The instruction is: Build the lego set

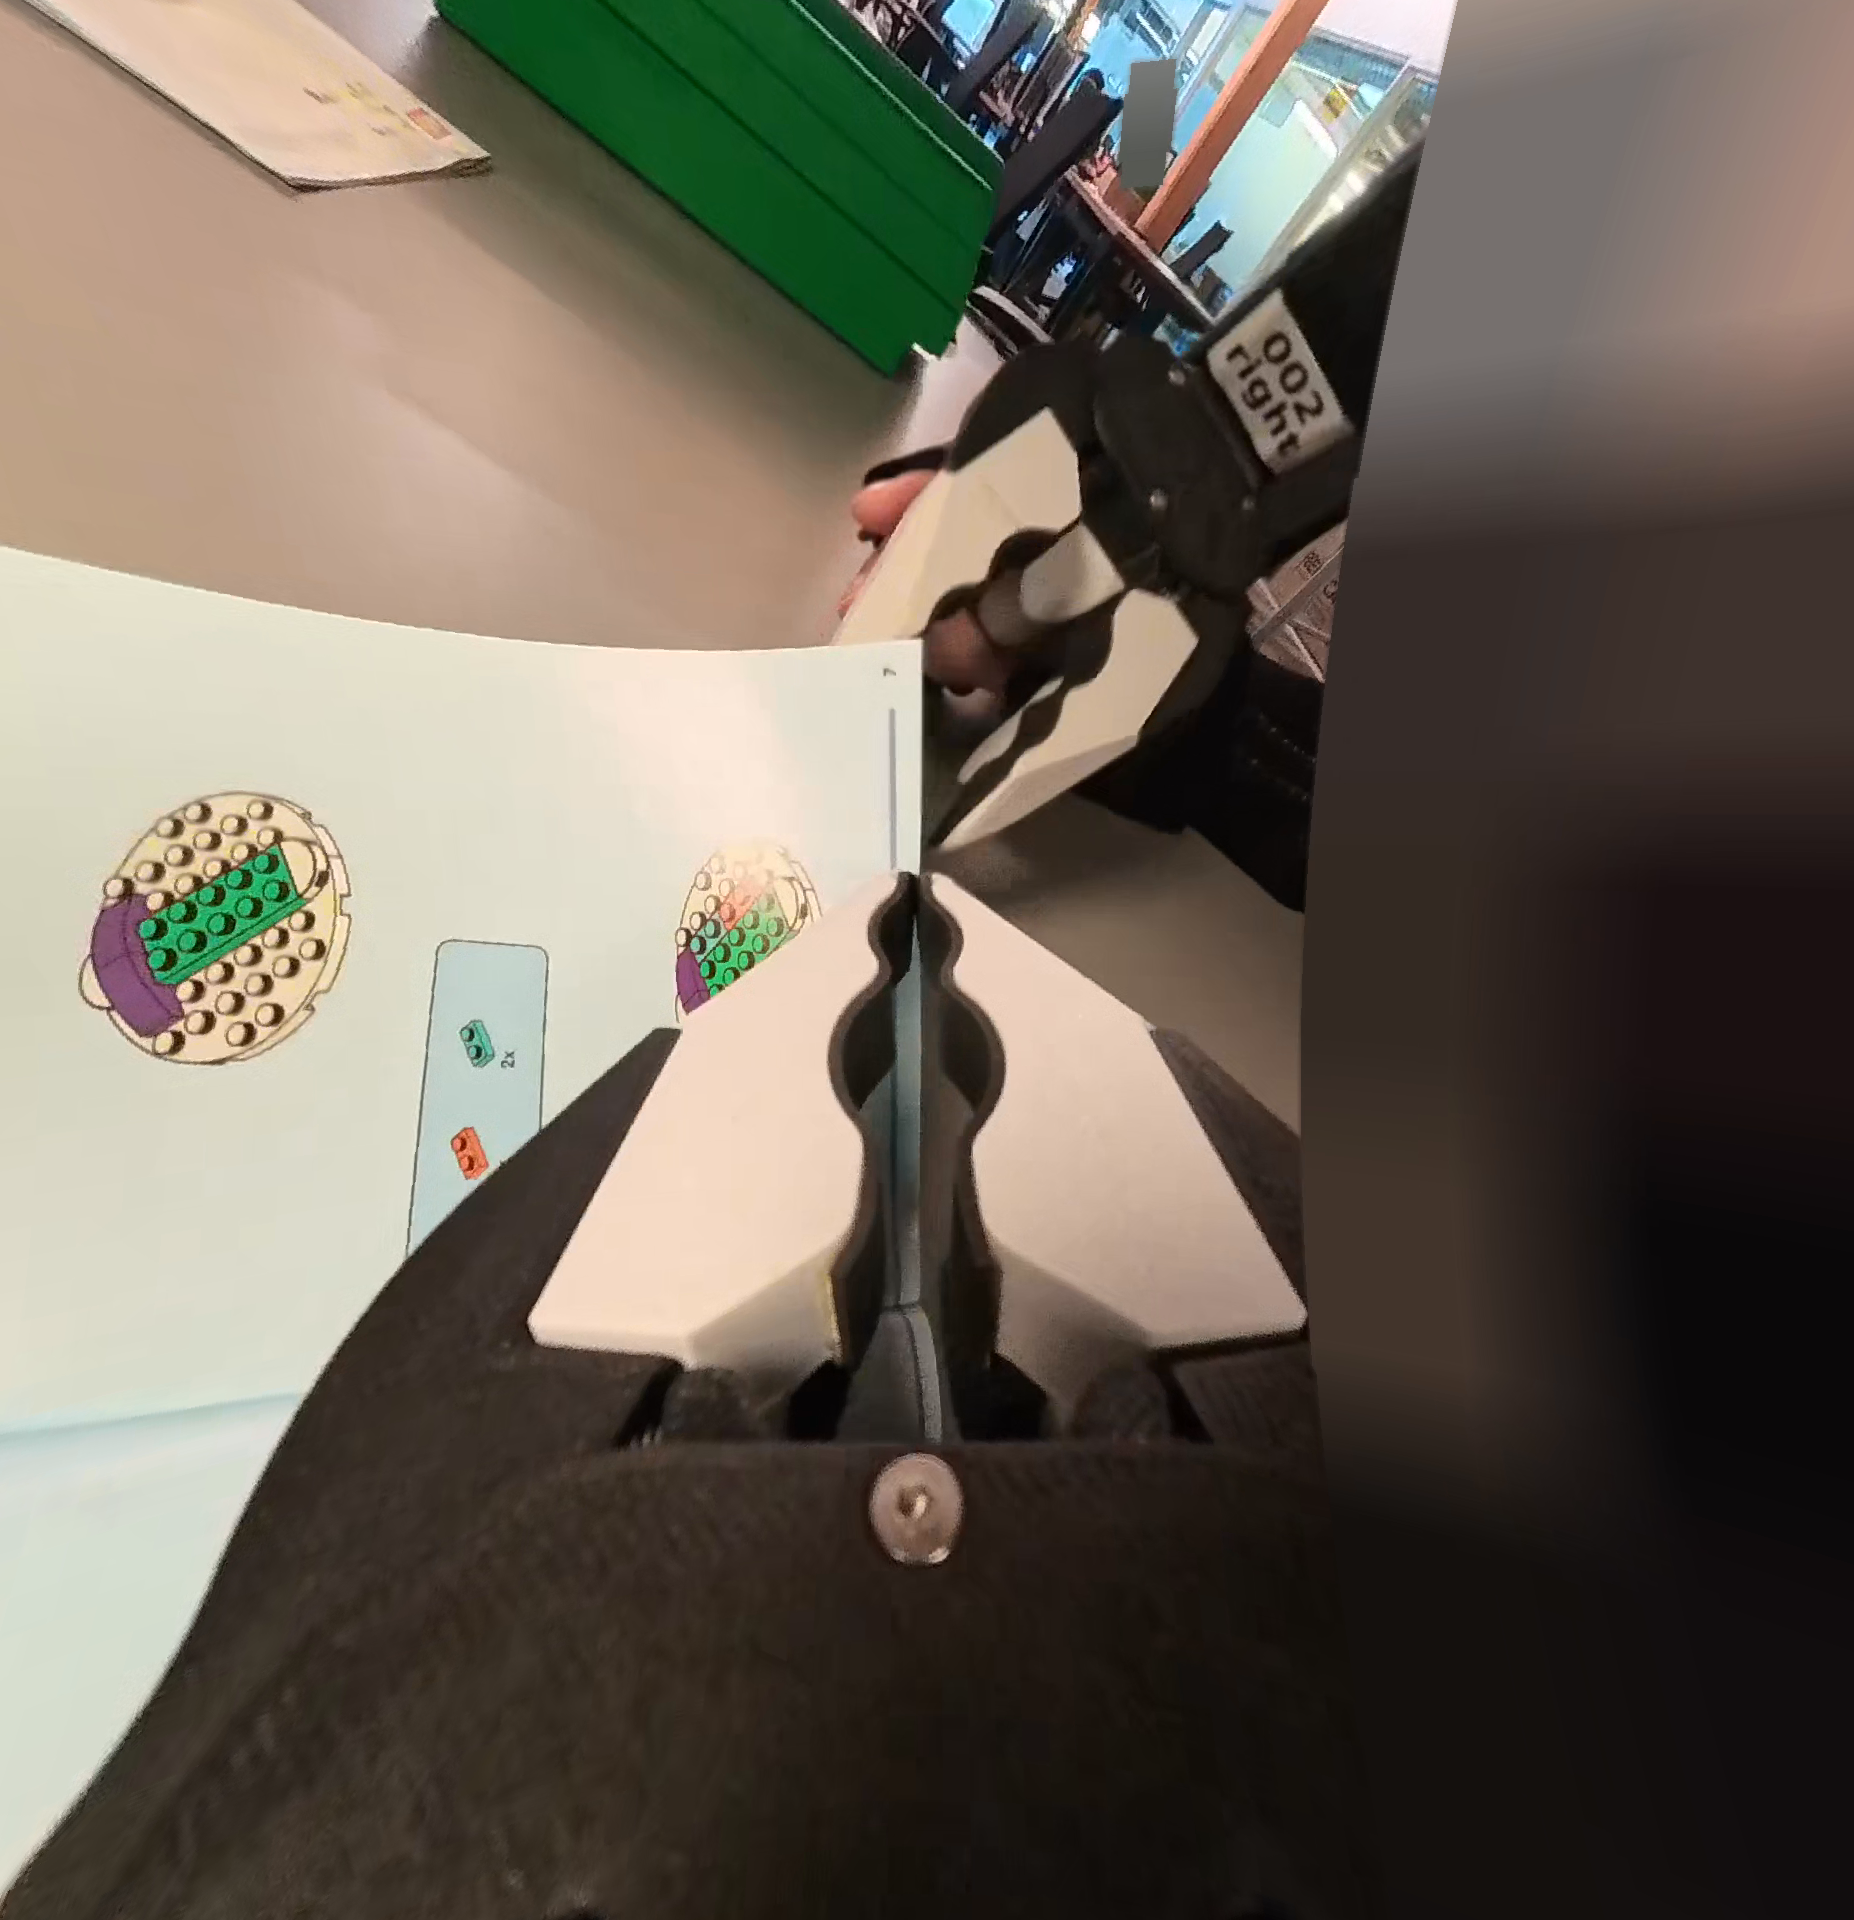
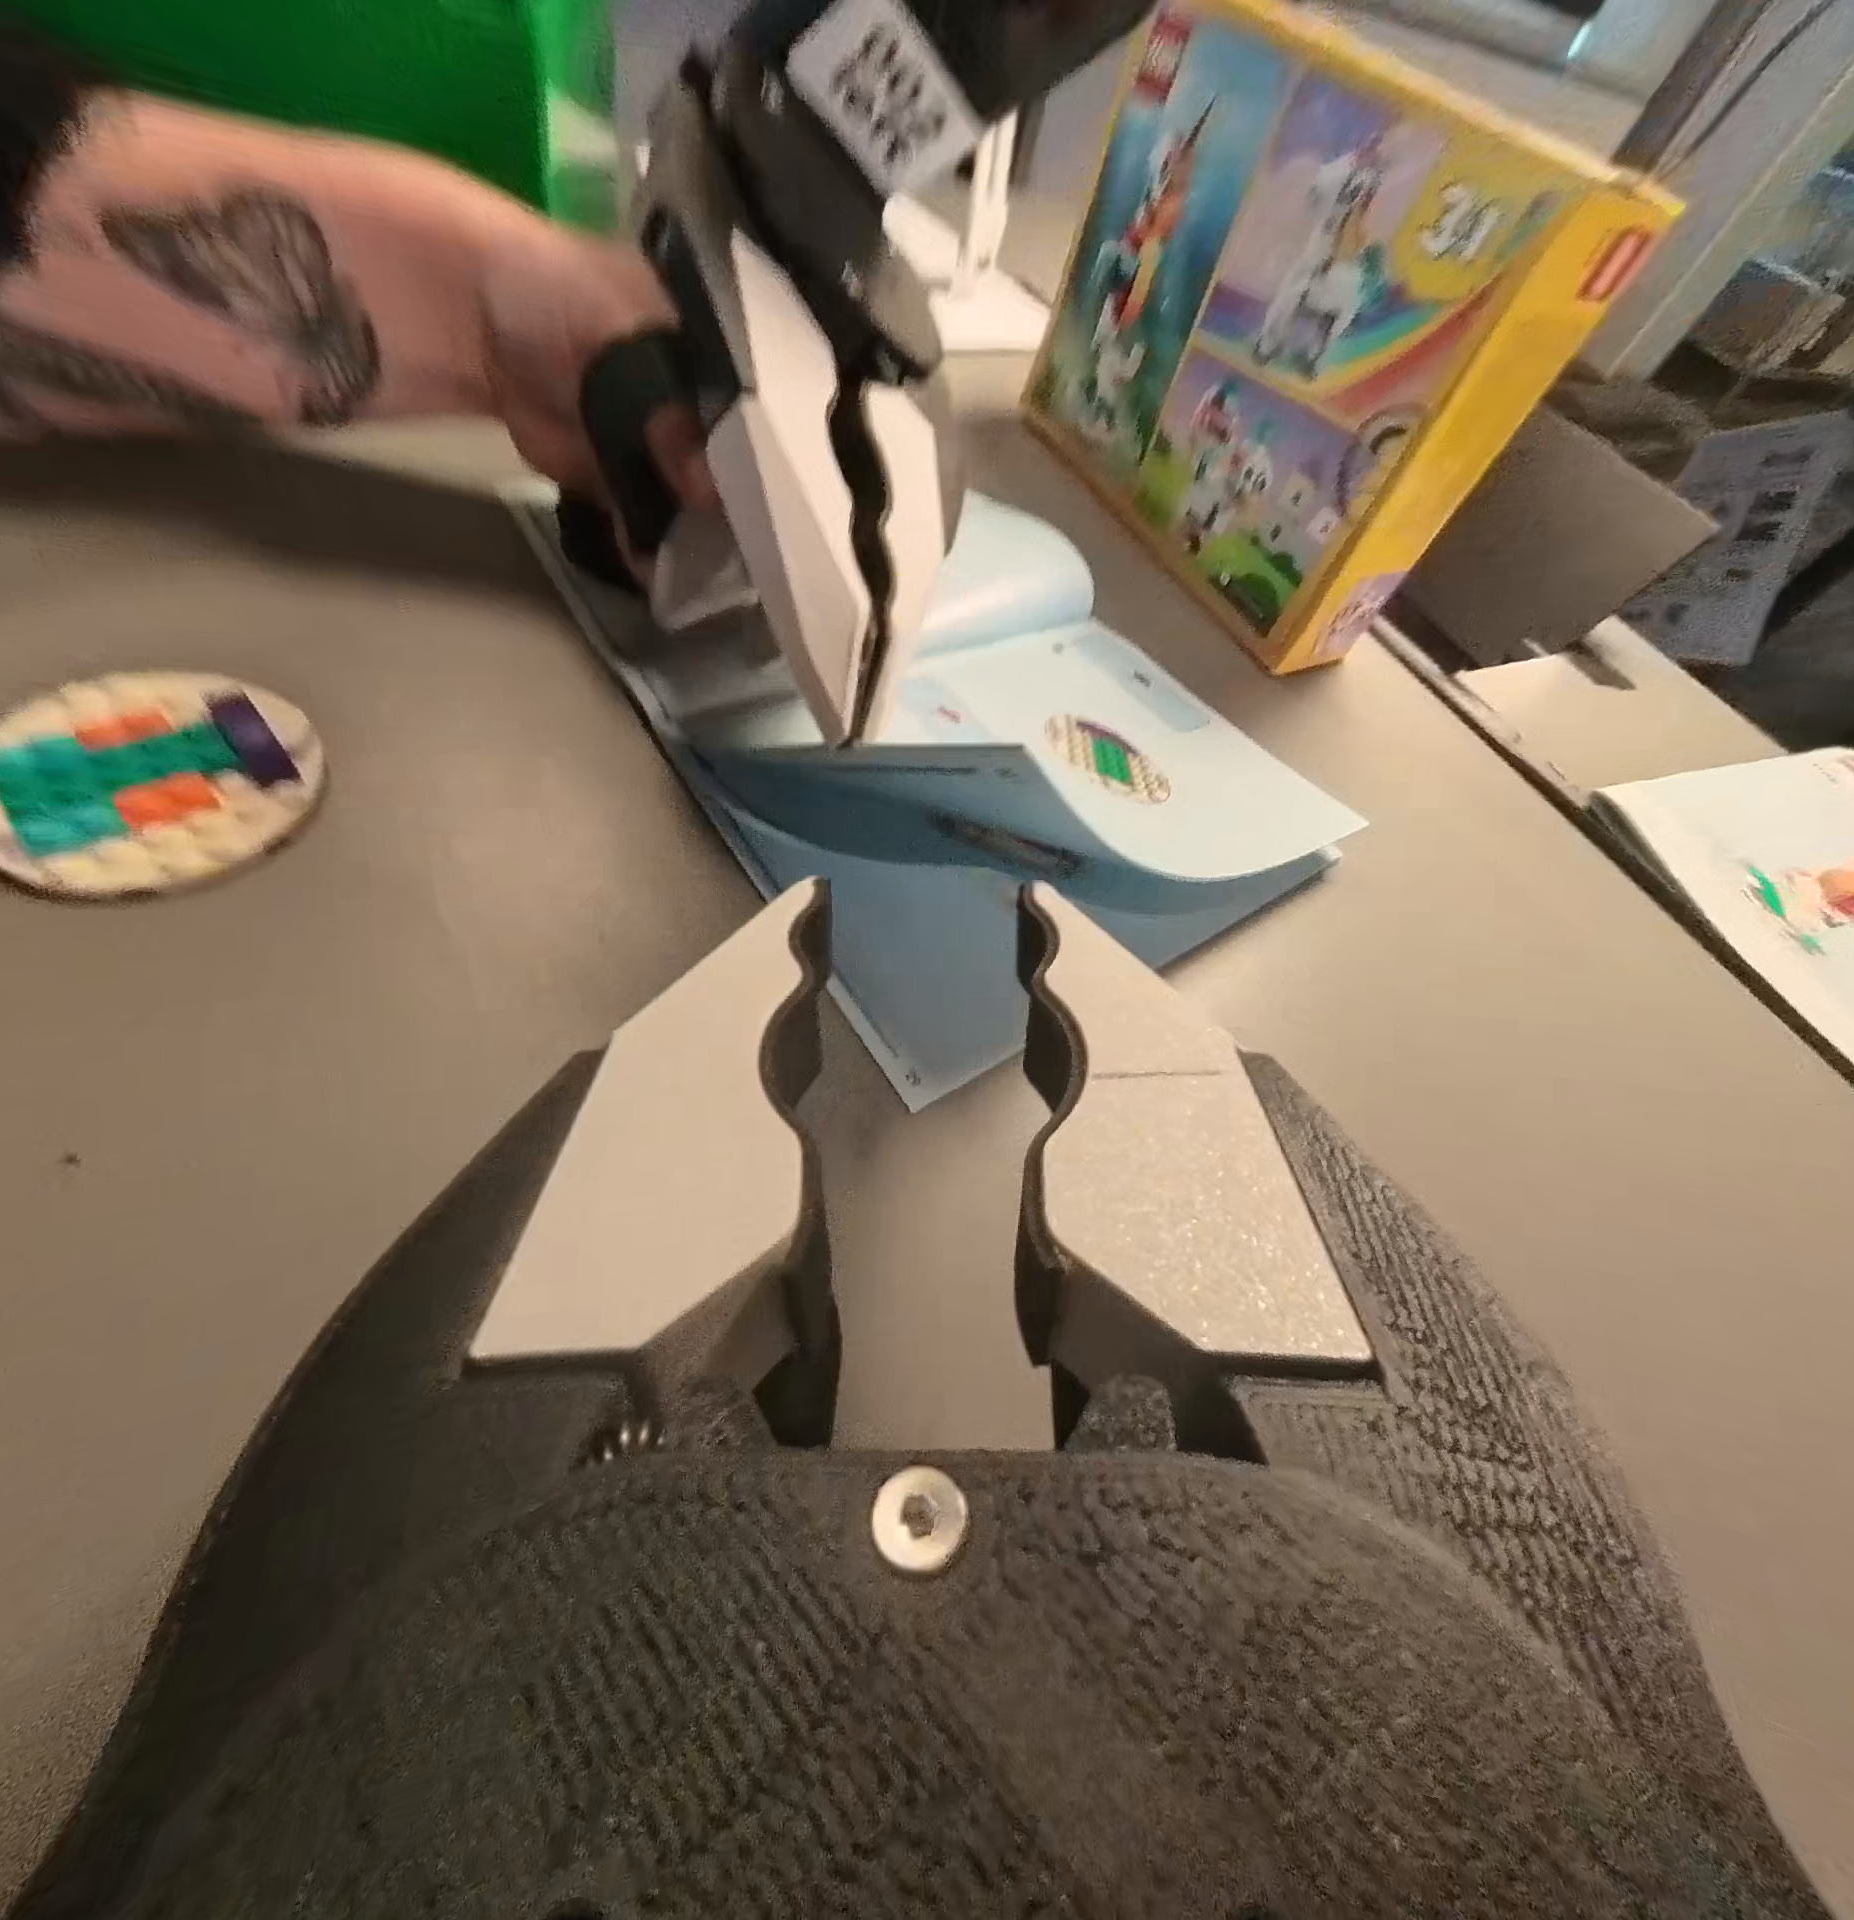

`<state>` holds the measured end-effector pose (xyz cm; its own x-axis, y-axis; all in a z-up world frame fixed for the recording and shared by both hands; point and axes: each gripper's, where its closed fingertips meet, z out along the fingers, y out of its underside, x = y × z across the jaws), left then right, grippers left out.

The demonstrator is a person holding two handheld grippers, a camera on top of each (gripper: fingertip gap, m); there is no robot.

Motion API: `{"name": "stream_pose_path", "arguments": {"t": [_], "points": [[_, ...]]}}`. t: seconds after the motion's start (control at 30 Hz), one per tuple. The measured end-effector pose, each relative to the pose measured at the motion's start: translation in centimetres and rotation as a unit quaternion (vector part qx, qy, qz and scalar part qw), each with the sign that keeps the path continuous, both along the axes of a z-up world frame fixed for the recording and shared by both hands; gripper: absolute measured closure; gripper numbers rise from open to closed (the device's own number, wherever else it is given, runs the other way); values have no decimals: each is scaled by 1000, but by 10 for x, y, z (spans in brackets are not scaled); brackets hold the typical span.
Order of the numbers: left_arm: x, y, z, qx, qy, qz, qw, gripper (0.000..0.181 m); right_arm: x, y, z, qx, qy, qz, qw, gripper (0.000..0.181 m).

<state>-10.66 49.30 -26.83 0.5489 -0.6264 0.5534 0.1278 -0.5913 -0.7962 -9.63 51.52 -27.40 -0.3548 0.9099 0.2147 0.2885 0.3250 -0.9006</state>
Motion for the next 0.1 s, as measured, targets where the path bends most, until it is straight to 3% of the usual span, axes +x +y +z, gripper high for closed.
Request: {"name": "stream_pose_path", "arguments": {"t": [0.03,0.1], "points": [[0,0,0,0,-1,-1,1000,181,1,0,5,-20,11,1,1000,147],[0,0,0,-1,-3,-2,1000,181,1,-2,10,-33,20,8,999,147]]}}
